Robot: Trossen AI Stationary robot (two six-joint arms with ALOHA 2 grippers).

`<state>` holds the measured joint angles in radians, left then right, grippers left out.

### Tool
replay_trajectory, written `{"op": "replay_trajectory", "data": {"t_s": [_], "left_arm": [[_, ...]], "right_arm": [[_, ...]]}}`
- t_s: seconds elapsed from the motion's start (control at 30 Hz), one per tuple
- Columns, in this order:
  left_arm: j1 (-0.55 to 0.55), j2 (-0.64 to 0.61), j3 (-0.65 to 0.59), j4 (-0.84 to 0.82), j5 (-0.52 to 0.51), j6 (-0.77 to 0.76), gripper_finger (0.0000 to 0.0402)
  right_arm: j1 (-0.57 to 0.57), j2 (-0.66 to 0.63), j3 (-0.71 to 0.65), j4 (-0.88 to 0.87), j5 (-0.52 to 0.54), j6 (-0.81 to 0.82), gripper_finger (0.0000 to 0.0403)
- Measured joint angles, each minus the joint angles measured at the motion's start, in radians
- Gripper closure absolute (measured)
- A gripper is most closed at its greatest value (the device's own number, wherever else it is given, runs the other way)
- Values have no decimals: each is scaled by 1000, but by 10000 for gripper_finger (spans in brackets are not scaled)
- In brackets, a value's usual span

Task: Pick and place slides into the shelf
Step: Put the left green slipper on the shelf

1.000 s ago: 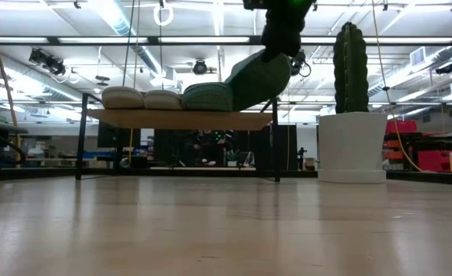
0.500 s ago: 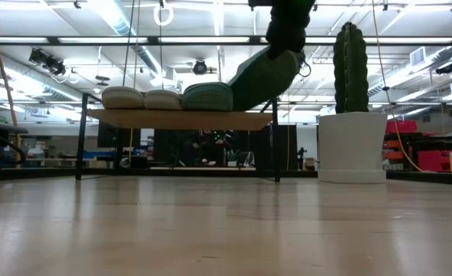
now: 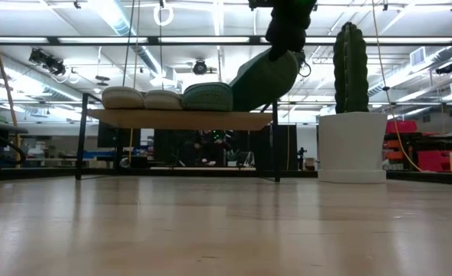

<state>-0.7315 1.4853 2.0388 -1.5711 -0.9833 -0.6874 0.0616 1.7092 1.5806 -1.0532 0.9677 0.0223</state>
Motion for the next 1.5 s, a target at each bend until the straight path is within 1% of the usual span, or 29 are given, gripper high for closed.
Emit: {"op": "replay_trajectory", "data": {"t_s": [0.1,0.23,0.33,0.47,0.57,0.67,0.87,1.0,1.17,1.37,1.5], "left_arm": [[0,0,0,0,0,0,397],[0,0,0,0,0,-4,386],[0,0,0,0,0,-5,379],[0,0,0,0,0,-5,387],[0,0,0,0,0,-5,396],[0,0,0,0,0,-7,396],[0,0,0,0,0,-8,379],[0,0,0,0,0,-8,388],[0,0,0,0,0,-7,397],[0,0,0,0,0,-7,379],[0,0,0,0,0,-7,377]], "right_arm": [[0,0,0,0,-22,0,346],[-1,0,0,0,-109,0,324],[-1,0,0,0,-150,1,306],[-1,-1,0,9,-217,-16,281],[-1,-1,0,21,-241,-23,262],[-1,-1,0,55,-244,-37,247],[-1,-1,0,129,-261,-92,230],[-1,-1,0,134,-263,-105,228],[22,-1,0,80,-245,-111,228],[57,-1,0,-1,-202,-107,227],[62,-1,0,-83,-165,-106,221]]}}
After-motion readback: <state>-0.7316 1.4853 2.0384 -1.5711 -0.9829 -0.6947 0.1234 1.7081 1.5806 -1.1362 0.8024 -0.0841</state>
